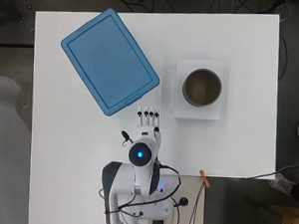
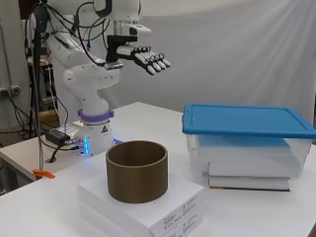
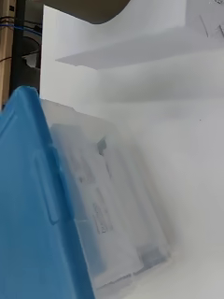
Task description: Teleoperate dual arm-hand system to remove items from a box
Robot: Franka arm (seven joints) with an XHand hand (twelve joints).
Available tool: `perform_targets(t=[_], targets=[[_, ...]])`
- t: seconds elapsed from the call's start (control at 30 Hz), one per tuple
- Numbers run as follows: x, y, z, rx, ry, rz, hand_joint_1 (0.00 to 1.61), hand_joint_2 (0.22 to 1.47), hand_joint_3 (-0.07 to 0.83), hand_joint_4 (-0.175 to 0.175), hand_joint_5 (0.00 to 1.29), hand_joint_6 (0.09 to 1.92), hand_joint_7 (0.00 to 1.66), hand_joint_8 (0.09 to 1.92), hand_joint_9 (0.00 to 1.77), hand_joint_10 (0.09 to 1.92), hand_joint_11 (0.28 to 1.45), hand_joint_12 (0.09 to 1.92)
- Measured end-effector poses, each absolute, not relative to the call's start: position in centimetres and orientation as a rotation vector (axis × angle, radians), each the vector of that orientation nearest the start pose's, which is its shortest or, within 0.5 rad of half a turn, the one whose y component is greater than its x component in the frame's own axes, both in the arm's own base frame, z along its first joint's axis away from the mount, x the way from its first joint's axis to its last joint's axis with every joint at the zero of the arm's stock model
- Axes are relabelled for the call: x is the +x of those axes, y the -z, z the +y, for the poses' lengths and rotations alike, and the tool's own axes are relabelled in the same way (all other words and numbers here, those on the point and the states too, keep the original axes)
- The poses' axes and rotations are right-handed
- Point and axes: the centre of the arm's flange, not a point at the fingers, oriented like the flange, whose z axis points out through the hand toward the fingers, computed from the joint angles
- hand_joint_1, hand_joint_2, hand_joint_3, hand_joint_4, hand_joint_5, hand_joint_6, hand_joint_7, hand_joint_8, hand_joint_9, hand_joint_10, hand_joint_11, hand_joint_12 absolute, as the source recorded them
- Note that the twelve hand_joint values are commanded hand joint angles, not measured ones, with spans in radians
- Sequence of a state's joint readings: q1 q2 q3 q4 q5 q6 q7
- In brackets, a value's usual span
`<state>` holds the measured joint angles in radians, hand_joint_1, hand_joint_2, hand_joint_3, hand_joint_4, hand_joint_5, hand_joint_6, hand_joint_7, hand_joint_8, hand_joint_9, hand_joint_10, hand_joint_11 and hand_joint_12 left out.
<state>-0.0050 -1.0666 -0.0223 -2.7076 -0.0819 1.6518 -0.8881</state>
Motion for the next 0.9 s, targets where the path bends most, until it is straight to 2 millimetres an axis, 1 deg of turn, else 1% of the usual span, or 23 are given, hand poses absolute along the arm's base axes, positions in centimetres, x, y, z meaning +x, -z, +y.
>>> perform_targets(t=[0.07,0.1,0.13,0.2,0.23,0.33,0.4,0.47,0.53,0.63,0.73,0.9], targets=[[26.3,-48.7,-1.6,-2.889,-0.076,-1.414,0.31,0.86,-0.005,-0.016,0.15,0.09,0.25,0.09,0.33,0.09,0.42,0.09],[27.8,-47.6,-1.7,-2.884,-0.093,-1.455,0.31,0.86,-0.006,-0.016,0.15,0.09,0.25,0.09,0.33,0.09,0.42,0.09],[28.7,-46.8,-1.7,-2.878,-0.112,-1.486,0.31,0.85,-0.007,-0.016,0.15,0.09,0.25,0.09,0.33,0.09,0.42,0.09],[31.0,-44.8,-1.6,-2.859,-0.172,-1.593,0.32,0.84,-0.009,-0.011,0.14,0.09,0.25,0.09,0.33,0.09,0.42,0.09],[31.9,-44.3,-1.3,-2.853,-0.196,-1.643,0.33,0.84,-0.012,-0.008,0.14,0.09,0.25,0.09,0.33,0.09,0.42,0.09],[34.0,-42.8,0.4,-2.81,-0.312,-1.792,0.35,0.81,-0.019,0.003,0.13,0.09,0.22,0.09,0.32,0.09,0.42,0.09],[35.5,-41.8,2.3,-2.766,-0.386,-1.938,0.4,0.82,-0.011,0.009,0.11,0.09,0.2,0.09,0.31,0.09,0.42,0.09],[36.3,-41.4,3.2,-2.742,-0.401,-1.999,0.45,0.84,0.0,0.013,0.11,0.09,0.18,0.09,0.3,0.09,0.41,0.09],[36.9,-41.4,3.6,-2.749,-0.396,-2.022,0.49,0.85,0.003,0.013,0.11,0.09,0.17,0.09,0.28,0.09,0.4,0.09],[37.0,-41.1,4.0,-2.815,-0.414,-1.996,0.51,0.84,-0.001,0.009,0.09,0.09,0.15,0.09,0.26,0.09,0.39,0.09],[37.4,-39.9,3.9,-2.865,-0.432,-1.966,0.53,0.83,-0.005,0.009,0.09,0.09,0.15,0.09,0.26,0.09,0.39,0.09],[37.7,-37.8,3.1,-2.84,-0.388,-2.011,0.53,0.82,-0.008,0.005,0.08,0.09,0.14,0.09,0.25,0.09,0.38,0.09]])
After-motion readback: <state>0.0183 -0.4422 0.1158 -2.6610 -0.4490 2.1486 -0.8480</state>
